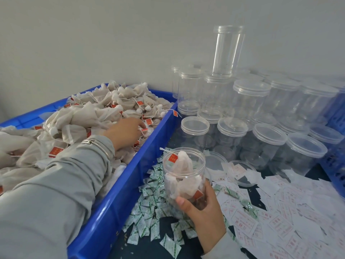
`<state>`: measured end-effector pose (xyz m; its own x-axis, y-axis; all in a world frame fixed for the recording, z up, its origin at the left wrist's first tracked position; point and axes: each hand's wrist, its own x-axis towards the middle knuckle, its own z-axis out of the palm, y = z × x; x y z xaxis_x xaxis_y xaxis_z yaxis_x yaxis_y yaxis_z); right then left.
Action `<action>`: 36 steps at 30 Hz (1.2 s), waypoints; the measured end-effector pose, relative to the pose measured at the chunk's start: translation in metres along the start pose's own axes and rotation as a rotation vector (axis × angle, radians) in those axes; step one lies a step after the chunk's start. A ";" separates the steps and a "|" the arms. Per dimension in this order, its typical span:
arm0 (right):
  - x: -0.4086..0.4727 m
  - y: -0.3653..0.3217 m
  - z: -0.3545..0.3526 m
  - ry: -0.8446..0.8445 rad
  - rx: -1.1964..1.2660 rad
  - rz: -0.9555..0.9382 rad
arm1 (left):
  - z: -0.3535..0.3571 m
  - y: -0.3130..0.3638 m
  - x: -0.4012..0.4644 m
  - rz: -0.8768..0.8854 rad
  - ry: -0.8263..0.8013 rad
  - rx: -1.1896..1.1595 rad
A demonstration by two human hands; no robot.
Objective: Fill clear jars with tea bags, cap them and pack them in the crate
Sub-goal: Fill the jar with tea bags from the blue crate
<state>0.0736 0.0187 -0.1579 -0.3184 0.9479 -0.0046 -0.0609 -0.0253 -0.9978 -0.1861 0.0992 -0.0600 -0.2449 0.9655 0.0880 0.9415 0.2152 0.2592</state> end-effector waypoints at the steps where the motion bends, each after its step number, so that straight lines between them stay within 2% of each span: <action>1: 0.000 0.000 0.000 0.001 0.001 0.000 | 0.003 0.002 0.001 0.045 -0.067 0.080; 3: 0.000 0.000 0.000 0.002 0.002 0.000 | 0.006 0.005 0.000 0.117 -0.177 0.256; 6: -0.001 -0.001 0.000 -0.004 0.004 -0.005 | 0.005 0.007 -0.002 0.146 -0.240 0.394; 13: 0.000 -0.001 0.001 -0.001 -0.007 -0.014 | 0.005 0.008 -0.003 0.094 -0.162 0.310; 21: 0.001 0.002 0.000 -0.006 0.006 -0.012 | -0.002 0.010 -0.002 -0.075 0.102 -0.234; 31: 0.003 0.005 -0.002 -0.019 0.029 -0.008 | -0.031 0.029 -0.015 -0.048 0.335 -0.921; 33: 0.003 0.005 -0.002 -0.017 0.032 -0.012 | -0.039 0.035 -0.022 -0.020 0.327 -1.154; 36: 0.003 0.004 -0.001 -0.015 0.035 -0.012 | -0.045 0.045 -0.031 0.088 0.211 -1.500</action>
<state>0.0738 0.0217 -0.1618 -0.3317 0.9434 0.0082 -0.0978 -0.0257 -0.9949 -0.1464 0.0723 -0.0076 -0.3522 0.9009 0.2535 -0.1130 -0.3098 0.9441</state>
